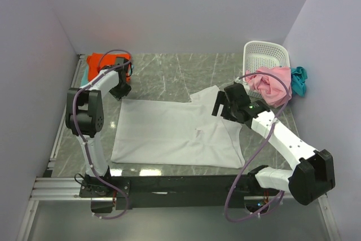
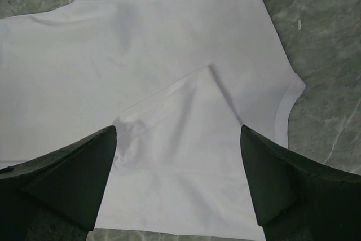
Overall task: Fold and stack the t-shirts
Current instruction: Fold the tshirt
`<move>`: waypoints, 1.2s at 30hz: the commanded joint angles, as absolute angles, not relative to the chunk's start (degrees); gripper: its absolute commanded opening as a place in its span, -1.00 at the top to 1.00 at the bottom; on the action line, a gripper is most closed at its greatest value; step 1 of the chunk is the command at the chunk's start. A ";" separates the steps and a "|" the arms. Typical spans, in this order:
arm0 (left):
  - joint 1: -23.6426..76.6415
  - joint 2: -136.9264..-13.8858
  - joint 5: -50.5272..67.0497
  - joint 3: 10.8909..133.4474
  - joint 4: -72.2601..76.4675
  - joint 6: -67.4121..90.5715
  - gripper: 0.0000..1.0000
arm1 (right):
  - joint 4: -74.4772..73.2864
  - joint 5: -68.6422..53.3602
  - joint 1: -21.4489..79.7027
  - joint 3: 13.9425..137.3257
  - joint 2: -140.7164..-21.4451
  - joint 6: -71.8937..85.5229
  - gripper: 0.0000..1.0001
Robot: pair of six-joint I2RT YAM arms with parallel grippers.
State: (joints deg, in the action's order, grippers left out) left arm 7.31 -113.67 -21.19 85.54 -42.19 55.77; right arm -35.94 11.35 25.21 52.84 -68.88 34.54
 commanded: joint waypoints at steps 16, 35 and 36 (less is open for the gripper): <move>7.12 -117.25 -22.85 85.61 -41.40 56.25 0.29 | -33.40 8.70 24.17 52.12 -69.87 33.49 -0.89; 7.12 -115.23 -19.95 79.63 -35.86 52.82 0.99 | -34.27 10.37 23.65 63.53 -77.58 30.59 -0.78; 7.12 -114.79 -19.78 79.37 -35.51 52.30 0.99 | -34.89 11.24 23.38 65.29 -79.09 30.59 -0.78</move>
